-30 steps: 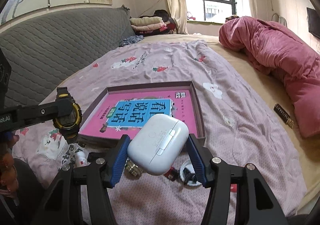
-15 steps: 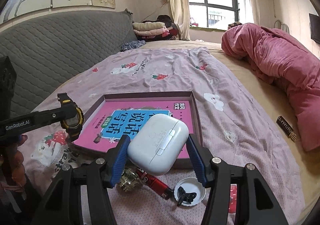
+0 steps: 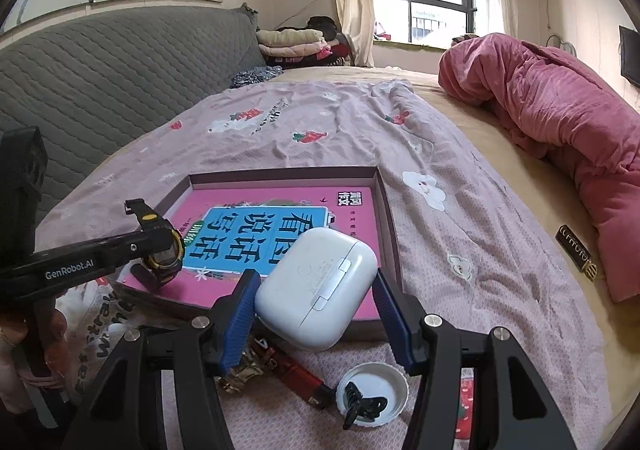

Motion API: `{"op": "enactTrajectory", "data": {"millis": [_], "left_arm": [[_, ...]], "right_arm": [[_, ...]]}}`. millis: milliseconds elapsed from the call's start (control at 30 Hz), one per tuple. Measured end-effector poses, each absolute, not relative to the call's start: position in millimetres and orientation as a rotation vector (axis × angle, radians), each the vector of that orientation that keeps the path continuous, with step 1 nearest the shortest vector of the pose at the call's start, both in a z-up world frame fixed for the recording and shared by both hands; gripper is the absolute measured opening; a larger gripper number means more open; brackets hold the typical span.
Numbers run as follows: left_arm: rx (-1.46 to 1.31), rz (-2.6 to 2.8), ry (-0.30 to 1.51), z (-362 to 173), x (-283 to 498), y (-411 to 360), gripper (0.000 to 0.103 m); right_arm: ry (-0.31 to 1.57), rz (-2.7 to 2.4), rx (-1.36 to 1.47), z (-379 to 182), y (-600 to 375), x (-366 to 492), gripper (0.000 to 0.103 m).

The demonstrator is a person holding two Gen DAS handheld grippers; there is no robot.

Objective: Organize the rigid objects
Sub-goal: 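Lift the watch with the left gripper over the grey box while the right carries the earbuds case, then lower the watch onto the book and open the left gripper while the right sets down the earbuds case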

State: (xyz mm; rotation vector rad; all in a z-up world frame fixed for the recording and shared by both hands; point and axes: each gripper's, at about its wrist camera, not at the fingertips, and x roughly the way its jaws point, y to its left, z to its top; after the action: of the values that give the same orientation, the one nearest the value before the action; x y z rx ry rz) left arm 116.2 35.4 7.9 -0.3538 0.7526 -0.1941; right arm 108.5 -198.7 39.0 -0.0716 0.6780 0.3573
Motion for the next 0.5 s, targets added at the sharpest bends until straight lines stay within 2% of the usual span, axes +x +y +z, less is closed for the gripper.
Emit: {"op": "enactTrajectory", "data": {"millis": [500], "left_arm": [[-0.342, -0.223, 0.808, -14, 134, 20, 0.019]], "right_arm": [[0.782, 0.329, -0.093, 12, -196, 142, 0.058]]}}
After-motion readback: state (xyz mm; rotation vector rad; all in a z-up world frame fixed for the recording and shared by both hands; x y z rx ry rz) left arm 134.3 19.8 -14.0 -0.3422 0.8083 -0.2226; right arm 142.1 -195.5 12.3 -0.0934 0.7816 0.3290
